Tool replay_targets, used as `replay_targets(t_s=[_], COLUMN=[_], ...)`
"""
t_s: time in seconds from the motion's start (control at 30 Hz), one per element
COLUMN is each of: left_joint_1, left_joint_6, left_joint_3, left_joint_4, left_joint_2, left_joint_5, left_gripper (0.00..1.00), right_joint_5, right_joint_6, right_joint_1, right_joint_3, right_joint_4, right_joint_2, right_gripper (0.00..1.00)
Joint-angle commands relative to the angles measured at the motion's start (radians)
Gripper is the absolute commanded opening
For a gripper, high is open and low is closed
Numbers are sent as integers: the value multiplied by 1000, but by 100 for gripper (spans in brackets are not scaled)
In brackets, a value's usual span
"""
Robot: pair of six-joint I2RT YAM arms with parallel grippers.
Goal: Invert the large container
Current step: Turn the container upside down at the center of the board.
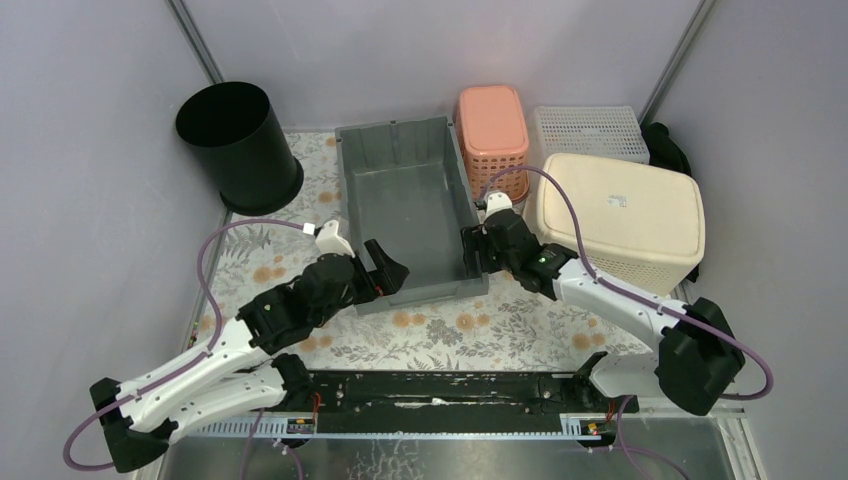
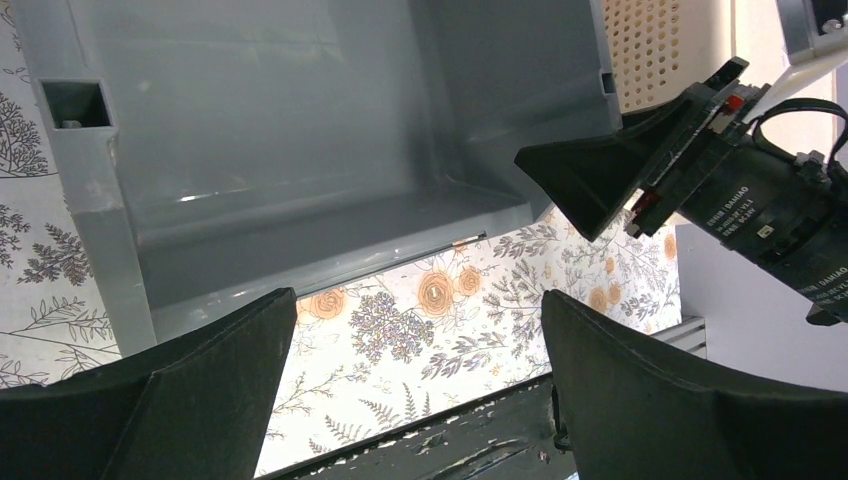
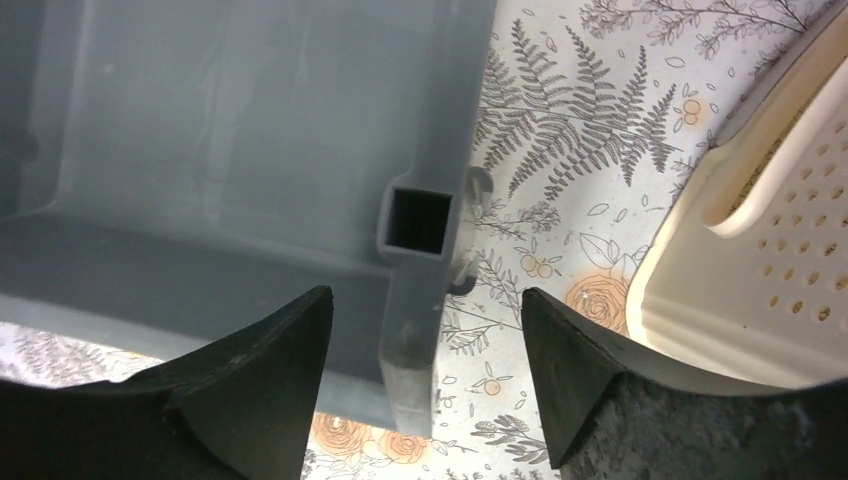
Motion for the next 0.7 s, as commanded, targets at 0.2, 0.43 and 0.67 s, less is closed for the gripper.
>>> replay_targets(t_s=[0.2, 0.43, 0.67], left_joint_1=[-7, -5, -6], left_joint_6=[45, 72, 73], left_joint_3=[62, 111, 132], left_joint_4=[2, -49, -96], left_joint_2=[13, -14, -42], left_joint_5=[-66, -107, -125], left_gripper=[100, 100, 100], right_joint_5=[58, 52, 101], right_joint_6=[-11, -9, -27], right_joint_1=[7, 7, 7], right_joint_3=[19, 33, 94], right_joint_4=[51, 47, 1], right_joint_2=[75, 118, 117], right_gripper=[58, 6, 0])
